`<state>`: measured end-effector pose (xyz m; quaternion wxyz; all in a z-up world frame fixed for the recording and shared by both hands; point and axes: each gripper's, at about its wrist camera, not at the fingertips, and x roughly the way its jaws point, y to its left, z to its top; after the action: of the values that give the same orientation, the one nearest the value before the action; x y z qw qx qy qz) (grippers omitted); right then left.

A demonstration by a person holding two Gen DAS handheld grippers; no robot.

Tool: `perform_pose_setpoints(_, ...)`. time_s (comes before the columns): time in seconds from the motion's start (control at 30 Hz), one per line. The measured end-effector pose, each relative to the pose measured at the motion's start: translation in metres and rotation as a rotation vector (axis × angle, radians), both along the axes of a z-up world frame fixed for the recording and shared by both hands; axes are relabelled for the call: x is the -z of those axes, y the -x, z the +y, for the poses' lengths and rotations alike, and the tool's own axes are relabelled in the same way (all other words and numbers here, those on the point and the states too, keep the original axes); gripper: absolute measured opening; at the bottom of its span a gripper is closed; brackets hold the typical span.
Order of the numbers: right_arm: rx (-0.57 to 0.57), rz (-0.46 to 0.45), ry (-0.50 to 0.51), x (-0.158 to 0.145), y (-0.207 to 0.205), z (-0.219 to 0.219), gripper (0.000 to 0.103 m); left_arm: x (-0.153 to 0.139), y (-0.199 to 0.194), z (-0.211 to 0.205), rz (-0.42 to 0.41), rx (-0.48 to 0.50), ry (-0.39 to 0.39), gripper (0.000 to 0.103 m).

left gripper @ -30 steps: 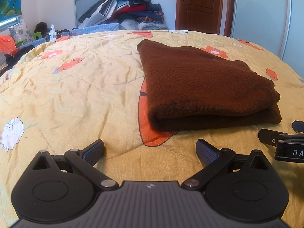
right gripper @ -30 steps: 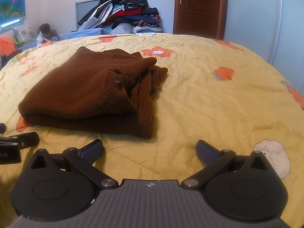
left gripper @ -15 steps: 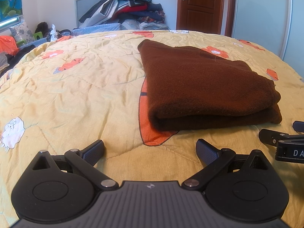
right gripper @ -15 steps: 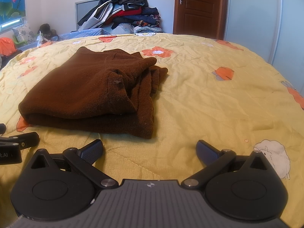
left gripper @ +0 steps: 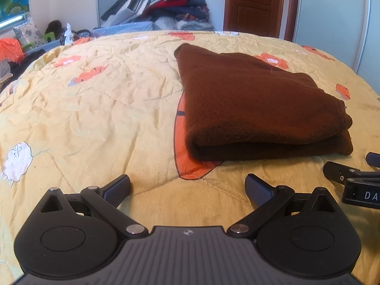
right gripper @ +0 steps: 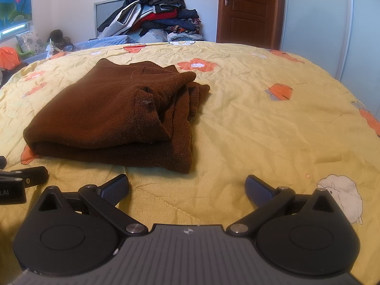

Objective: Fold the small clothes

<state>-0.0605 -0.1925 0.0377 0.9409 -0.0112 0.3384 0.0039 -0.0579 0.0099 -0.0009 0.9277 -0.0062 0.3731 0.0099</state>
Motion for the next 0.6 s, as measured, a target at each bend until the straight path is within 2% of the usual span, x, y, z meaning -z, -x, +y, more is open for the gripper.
perform_pose_setpoints(0.6, 0.001, 0.001, 0.0, 0.0003, -0.0001, -0.0002, 0.103, -0.004, -0.0078, -0.0006, 0.035, -0.007, 0.002, 0.103)
